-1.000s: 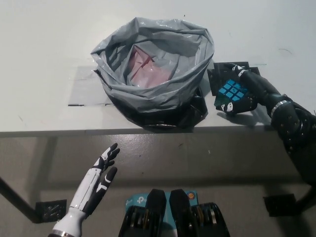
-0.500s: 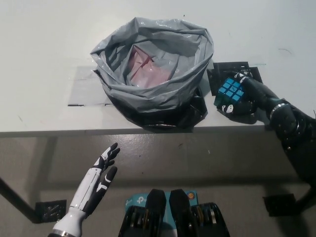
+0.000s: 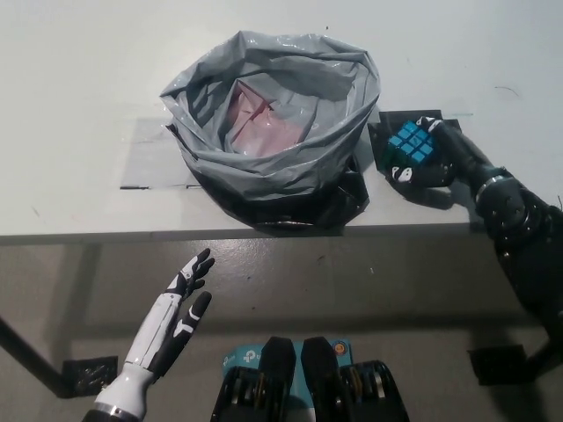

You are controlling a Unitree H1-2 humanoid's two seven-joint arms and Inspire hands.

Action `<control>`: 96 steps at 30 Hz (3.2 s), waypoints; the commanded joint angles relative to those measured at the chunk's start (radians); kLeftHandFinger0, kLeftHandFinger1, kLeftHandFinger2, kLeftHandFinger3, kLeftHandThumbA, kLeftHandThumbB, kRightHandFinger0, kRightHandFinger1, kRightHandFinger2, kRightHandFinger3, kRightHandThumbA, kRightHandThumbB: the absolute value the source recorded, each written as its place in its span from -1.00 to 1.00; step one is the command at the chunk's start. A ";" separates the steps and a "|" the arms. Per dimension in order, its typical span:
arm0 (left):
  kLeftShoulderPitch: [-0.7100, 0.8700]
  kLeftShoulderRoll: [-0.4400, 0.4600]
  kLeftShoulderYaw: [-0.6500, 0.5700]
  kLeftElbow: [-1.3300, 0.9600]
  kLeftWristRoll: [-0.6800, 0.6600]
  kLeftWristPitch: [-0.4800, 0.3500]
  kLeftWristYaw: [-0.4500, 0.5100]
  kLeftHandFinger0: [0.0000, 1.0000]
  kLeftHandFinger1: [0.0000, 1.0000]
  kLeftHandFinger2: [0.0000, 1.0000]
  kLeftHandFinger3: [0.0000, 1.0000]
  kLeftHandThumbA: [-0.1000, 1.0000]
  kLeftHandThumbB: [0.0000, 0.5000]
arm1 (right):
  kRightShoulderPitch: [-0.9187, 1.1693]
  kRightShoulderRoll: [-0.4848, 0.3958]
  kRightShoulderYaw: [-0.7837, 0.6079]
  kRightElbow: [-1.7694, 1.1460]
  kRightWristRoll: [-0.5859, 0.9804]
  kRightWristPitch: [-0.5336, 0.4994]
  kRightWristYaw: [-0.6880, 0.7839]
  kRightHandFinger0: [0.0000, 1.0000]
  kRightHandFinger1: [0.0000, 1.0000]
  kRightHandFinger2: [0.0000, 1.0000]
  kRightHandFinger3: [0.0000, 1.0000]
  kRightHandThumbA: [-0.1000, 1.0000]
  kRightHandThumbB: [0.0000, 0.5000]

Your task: Use the right hand to pick up a rubix's cube and place it into a plastic bag and lift the bag

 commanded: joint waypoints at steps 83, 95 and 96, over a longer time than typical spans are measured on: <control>-0.025 0.018 -0.013 -0.045 -0.024 0.019 -0.042 1.00 1.00 1.00 1.00 0.94 -0.36 | -0.355 0.101 0.141 -0.147 -0.155 -0.080 -0.134 1.00 1.00 1.00 1.00 0.92 0.99; -0.019 0.019 -0.009 -0.043 -0.033 0.012 -0.047 1.00 1.00 1.00 1.00 0.93 -0.40 | -0.367 0.047 0.022 -0.121 -0.160 -0.039 -0.217 1.00 1.00 1.00 1.00 0.79 1.00; -0.018 0.017 -0.009 -0.042 -0.031 0.011 -0.045 1.00 1.00 1.00 1.00 0.92 -0.39 | -0.363 0.045 0.023 -0.112 -0.165 -0.036 -0.221 1.00 1.00 1.00 1.00 0.83 1.00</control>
